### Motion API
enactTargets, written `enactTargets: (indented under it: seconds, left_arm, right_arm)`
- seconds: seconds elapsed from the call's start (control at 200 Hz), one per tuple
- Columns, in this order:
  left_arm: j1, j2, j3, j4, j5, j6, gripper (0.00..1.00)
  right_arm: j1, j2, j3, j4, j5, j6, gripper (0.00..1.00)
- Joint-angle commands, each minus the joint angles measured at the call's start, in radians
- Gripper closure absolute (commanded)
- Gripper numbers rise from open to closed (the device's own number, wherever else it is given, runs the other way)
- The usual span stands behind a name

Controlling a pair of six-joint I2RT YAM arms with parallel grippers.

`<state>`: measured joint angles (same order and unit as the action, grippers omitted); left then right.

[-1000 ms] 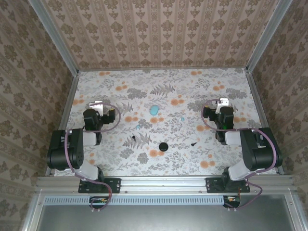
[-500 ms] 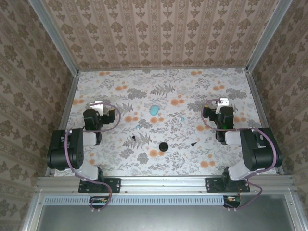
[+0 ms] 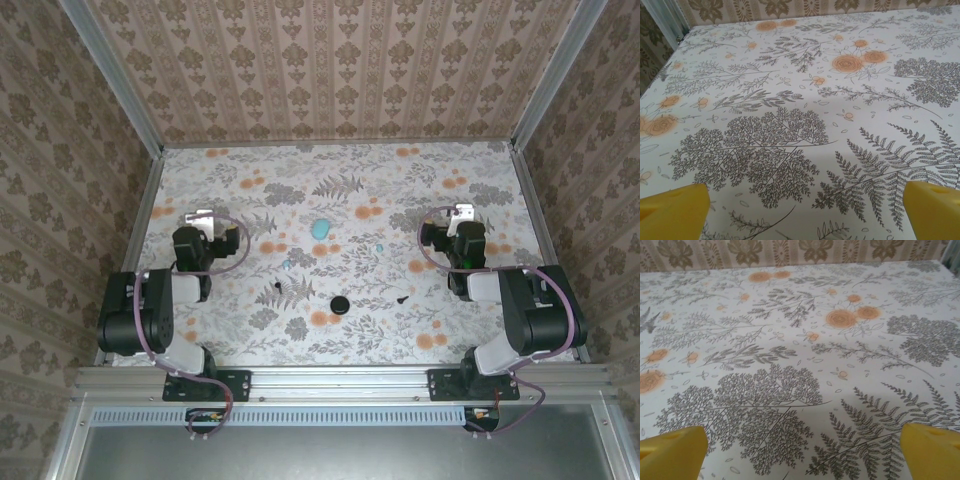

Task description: Insert wireless bluetooth earbuds into charging case

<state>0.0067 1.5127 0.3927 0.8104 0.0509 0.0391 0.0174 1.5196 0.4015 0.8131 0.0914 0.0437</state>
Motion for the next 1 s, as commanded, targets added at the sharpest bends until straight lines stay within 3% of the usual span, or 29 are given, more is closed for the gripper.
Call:
enactTargets:
  seconds: [0.0, 0.145, 0.3, 0.485, 0.645, 0.765, 0.925, 0.995]
  left_arm:
    - [-0.007, -0.109, 0.042, -0.126, -0.050, -0.008, 0.00]
    - [-0.007, -0.250, 0.099, -0.355, -0.116, -0.055, 0.00]
    - [0.001, -0.381, 0.212, -0.661, -0.154, -0.130, 0.00]
    - [0.006, -0.446, 0.370, -1.033, -0.036, -0.179, 0.00]
    - [-0.010, -0.482, 0.410, -1.198, 0.049, -0.268, 0.00]
    - [-0.082, -0.514, 0.361, -1.215, 0.075, -0.359, 0.00]
    - [-0.255, -0.589, 0.263, -1.201, -0.072, -0.398, 0.00]
    - [-0.310, -0.644, 0.214, -1.171, -0.077, -0.369, 0.00]
  right_arm:
    - [0.005, -0.080, 0.054, -0.117, -0.046, -0.020, 0.00]
    - [0.003, -0.196, 0.164, -0.415, -0.055, 0.019, 0.00]
    - [0.003, -0.222, 0.392, -0.922, -0.120, 0.070, 0.01]
    - [0.055, -0.183, 0.548, -1.294, -0.229, 0.155, 0.13]
    - [0.333, -0.222, 0.545, -1.408, -0.131, 0.190, 0.14]
    - [0.549, -0.193, 0.552, -1.453, -0.098, 0.191, 0.16]
    - [0.801, -0.033, 0.616, -1.509, -0.082, 0.164, 0.14]
    - [0.872, 0.046, 0.658, -1.537, -0.068, 0.142, 0.12]
